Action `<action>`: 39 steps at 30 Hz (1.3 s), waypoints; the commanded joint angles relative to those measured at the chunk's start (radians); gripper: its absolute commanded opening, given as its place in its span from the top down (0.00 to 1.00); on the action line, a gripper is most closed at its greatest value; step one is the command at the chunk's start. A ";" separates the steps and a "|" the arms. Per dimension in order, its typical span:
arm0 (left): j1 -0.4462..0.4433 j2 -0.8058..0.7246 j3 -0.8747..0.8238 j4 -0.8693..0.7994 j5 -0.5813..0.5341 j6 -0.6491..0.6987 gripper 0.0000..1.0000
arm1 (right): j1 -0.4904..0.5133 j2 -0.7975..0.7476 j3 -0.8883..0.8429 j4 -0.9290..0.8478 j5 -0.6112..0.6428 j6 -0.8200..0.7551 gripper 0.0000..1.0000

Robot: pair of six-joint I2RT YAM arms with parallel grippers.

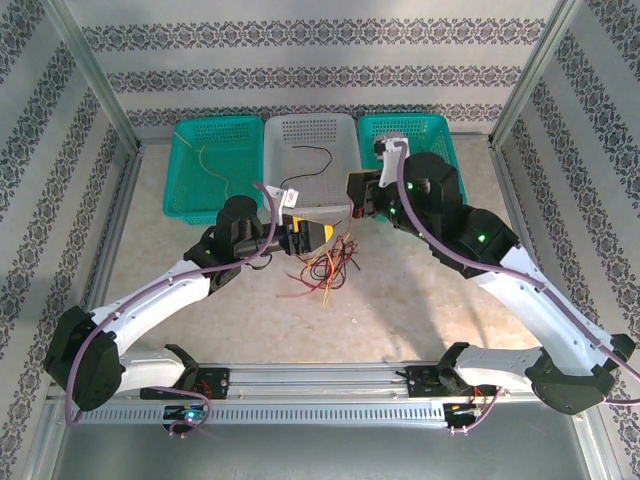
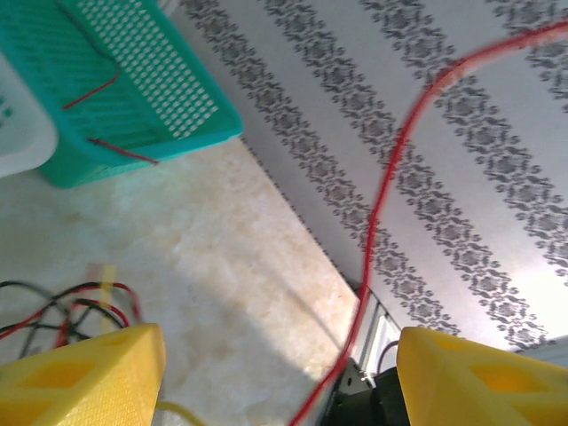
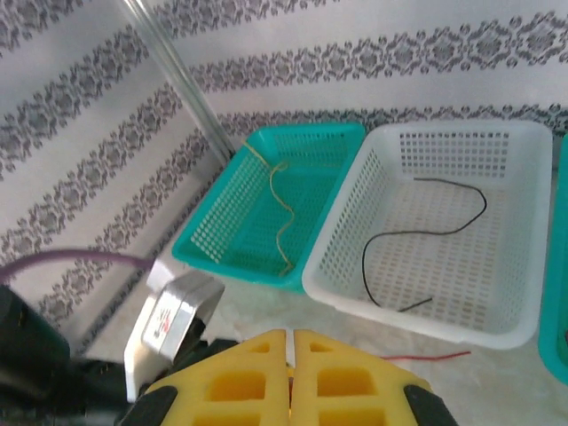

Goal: Untangle the cables

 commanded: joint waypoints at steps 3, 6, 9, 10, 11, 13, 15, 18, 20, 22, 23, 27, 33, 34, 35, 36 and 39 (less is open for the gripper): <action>-0.054 0.043 0.063 0.120 0.034 0.004 0.31 | -0.021 -0.001 0.055 0.072 -0.054 0.060 1.00; -0.086 0.073 0.096 0.094 -0.001 0.054 0.32 | -0.024 0.002 0.073 0.086 -0.073 0.075 1.00; -0.108 0.124 0.121 0.084 -0.017 0.082 0.36 | -0.029 0.000 0.095 0.100 -0.089 0.087 1.00; -0.111 0.146 0.125 0.085 -0.015 0.081 0.40 | -0.030 0.000 0.106 0.103 -0.088 0.087 1.00; -0.112 0.165 0.125 0.086 -0.007 0.078 0.44 | -0.032 -0.002 0.120 0.103 -0.087 0.084 1.00; -0.113 0.184 0.106 0.100 -0.010 0.067 0.49 | -0.042 0.002 0.153 0.093 -0.083 0.073 1.00; -0.113 0.180 0.061 0.130 -0.034 0.055 0.50 | -0.058 0.000 0.180 0.088 -0.083 0.068 1.00; -0.113 0.176 0.001 0.138 -0.048 0.059 0.47 | -0.083 -0.009 0.206 0.102 -0.083 0.072 1.00; -0.114 0.180 -0.015 0.108 -0.052 0.070 0.49 | -0.099 -0.012 0.218 0.116 -0.092 0.080 1.00; -0.113 0.180 -0.042 0.107 -0.056 0.066 0.50 | -0.113 -0.010 0.236 0.124 -0.101 0.084 1.00; -0.113 0.178 -0.056 0.112 -0.056 0.060 0.50 | -0.118 -0.008 0.250 0.125 -0.100 0.080 1.00; -0.113 0.166 -0.103 0.129 -0.066 0.045 0.58 | -0.135 -0.004 0.288 0.122 -0.108 0.069 1.00; -0.114 0.125 -0.148 0.082 -0.101 0.057 0.83 | -0.164 -0.011 0.310 0.097 -0.095 0.041 1.00; -0.113 0.118 -0.153 0.065 -0.108 0.065 0.86 | -0.171 -0.013 0.315 0.094 -0.093 0.035 1.00; -0.113 0.109 -0.158 0.042 -0.115 0.075 0.90 | -0.184 -0.015 0.325 0.085 -0.092 0.030 1.00; -0.113 0.104 -0.161 0.013 -0.128 0.087 0.95 | -0.196 -0.017 0.337 0.075 -0.091 0.024 1.00; -0.112 0.098 -0.157 -0.095 -0.181 0.121 1.00 | -0.237 -0.025 0.359 0.057 -0.090 0.014 1.00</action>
